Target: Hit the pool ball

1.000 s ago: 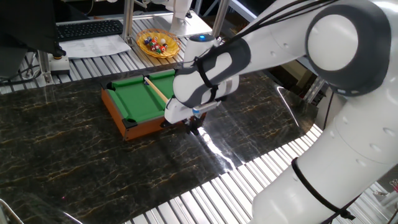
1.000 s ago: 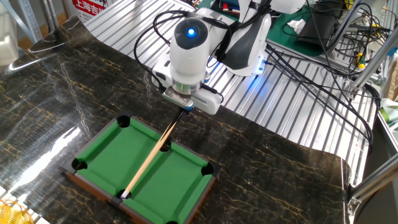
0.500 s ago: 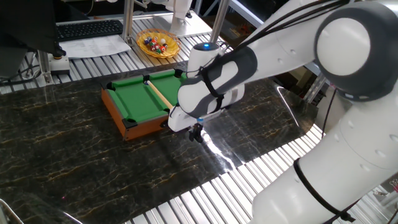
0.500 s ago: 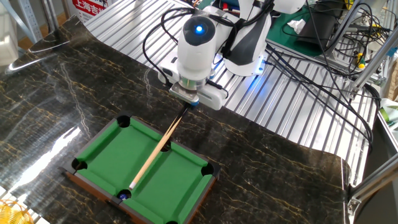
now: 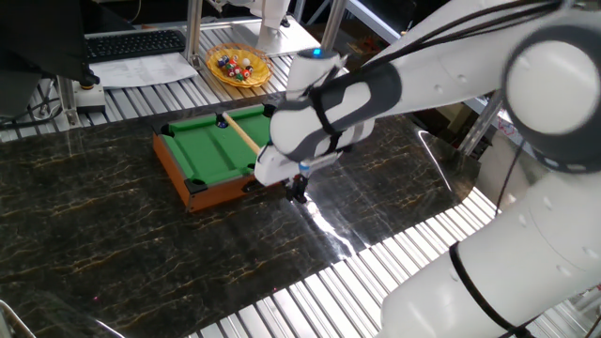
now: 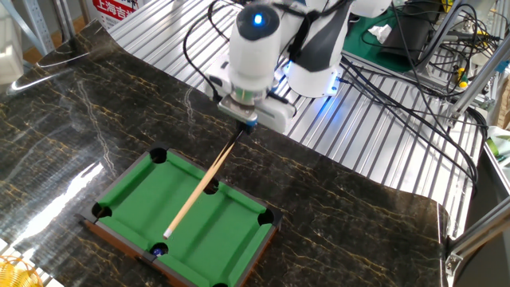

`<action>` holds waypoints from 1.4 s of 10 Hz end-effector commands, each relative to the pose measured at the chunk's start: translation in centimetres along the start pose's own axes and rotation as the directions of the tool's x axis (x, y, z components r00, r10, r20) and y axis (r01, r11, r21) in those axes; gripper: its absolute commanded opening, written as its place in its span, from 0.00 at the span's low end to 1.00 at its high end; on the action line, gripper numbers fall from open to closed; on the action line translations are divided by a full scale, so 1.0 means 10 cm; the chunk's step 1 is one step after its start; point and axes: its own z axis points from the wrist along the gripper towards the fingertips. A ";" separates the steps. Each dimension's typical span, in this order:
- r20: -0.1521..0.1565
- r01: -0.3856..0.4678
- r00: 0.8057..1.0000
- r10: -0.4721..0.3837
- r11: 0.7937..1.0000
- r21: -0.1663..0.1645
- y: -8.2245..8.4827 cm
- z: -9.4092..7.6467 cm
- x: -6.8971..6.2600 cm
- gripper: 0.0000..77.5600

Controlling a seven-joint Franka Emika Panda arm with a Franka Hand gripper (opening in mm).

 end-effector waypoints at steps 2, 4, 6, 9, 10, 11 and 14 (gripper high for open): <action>0.049 0.001 0.999 0.000 1.000 -0.014 -0.04 -0.32 -0.21 0.01; 0.066 0.005 0.998 -0.004 1.000 -0.010 -0.06 -0.25 -0.29 0.01; 0.077 0.030 0.997 -0.029 0.999 -0.011 -0.11 -0.20 -0.43 0.01; 0.093 0.046 0.995 -0.044 0.999 -0.021 -0.17 -0.12 -0.60 0.01; 0.097 0.046 0.994 -0.044 0.999 -0.016 -0.18 -0.12 -0.62 0.01; 0.096 0.041 0.995 -0.039 0.999 -0.015 -0.19 -0.14 -0.64 0.01; 0.115 0.032 0.993 -0.031 0.999 -0.014 -0.18 -0.17 -0.67 0.01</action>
